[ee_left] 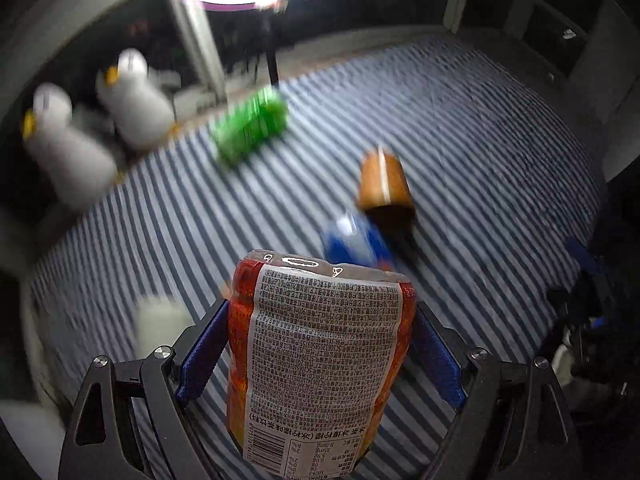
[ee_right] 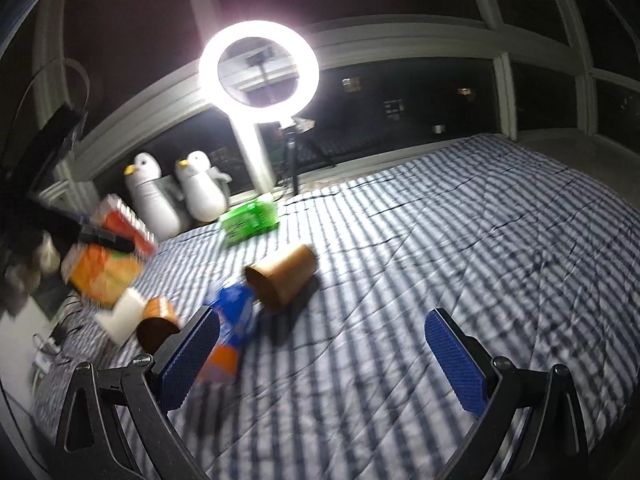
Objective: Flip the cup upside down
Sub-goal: 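Lift the wrapped cup with the left tool and carry it toward the right tool, then close the right tool on the wrapped cup while the left tool releases it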
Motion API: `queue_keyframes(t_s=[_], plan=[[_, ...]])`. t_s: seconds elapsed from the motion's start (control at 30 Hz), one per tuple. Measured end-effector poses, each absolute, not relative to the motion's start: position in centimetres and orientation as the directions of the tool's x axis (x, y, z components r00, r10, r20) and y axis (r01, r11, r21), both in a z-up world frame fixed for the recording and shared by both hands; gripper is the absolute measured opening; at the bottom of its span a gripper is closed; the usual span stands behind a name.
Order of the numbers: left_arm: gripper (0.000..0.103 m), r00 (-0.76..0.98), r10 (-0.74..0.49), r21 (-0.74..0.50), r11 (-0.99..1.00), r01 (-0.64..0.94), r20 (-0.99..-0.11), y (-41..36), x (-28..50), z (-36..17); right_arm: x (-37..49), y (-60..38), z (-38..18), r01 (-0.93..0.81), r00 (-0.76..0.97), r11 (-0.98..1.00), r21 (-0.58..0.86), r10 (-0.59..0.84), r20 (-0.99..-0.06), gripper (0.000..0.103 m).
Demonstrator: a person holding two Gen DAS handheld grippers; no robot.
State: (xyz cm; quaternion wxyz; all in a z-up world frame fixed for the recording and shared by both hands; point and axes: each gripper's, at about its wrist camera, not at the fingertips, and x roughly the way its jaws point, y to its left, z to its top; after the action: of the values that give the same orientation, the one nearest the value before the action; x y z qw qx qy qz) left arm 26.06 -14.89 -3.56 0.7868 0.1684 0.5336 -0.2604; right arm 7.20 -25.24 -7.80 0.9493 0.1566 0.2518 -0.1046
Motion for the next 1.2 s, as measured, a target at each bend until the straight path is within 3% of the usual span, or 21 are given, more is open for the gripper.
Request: queue_keyframes(t_s=[0.2, 0.53, 0.87, 1.2], plan=[[0.090, 0.158, -0.268, -0.144, 0.830, 0.538, -0.950, -12.5, 19.8, -8.8, 4.4, -23.1, -8.0, 0.250, 0.857, 0.931, 0.265, -0.086, -0.508, 0.101], [0.090, 0.050, -0.372, -0.330, 0.872, 0.363, -0.927, -13.2, 19.5, -14.6, 1.2, -21.8, -8.8, 0.242, 0.844, 0.934, 0.263, -0.069, -0.532, 0.101], [0.091, 0.063, -0.386, -0.350, 0.884, 0.309, -0.920, -14.4, 21.5, -15.7, 0.6, -23.0, -9.6, 0.270, 0.822, 0.918, 0.290, -0.064, -0.566, 0.101], [0.095, 0.162, -0.443, -0.370, 0.863, 0.343, -0.882, -11.5, 21.0, -11.8, 3.3, -21.7, -9.9, 0.220, 0.784, 0.905, 0.365, 0.059, -0.619, 0.101]])
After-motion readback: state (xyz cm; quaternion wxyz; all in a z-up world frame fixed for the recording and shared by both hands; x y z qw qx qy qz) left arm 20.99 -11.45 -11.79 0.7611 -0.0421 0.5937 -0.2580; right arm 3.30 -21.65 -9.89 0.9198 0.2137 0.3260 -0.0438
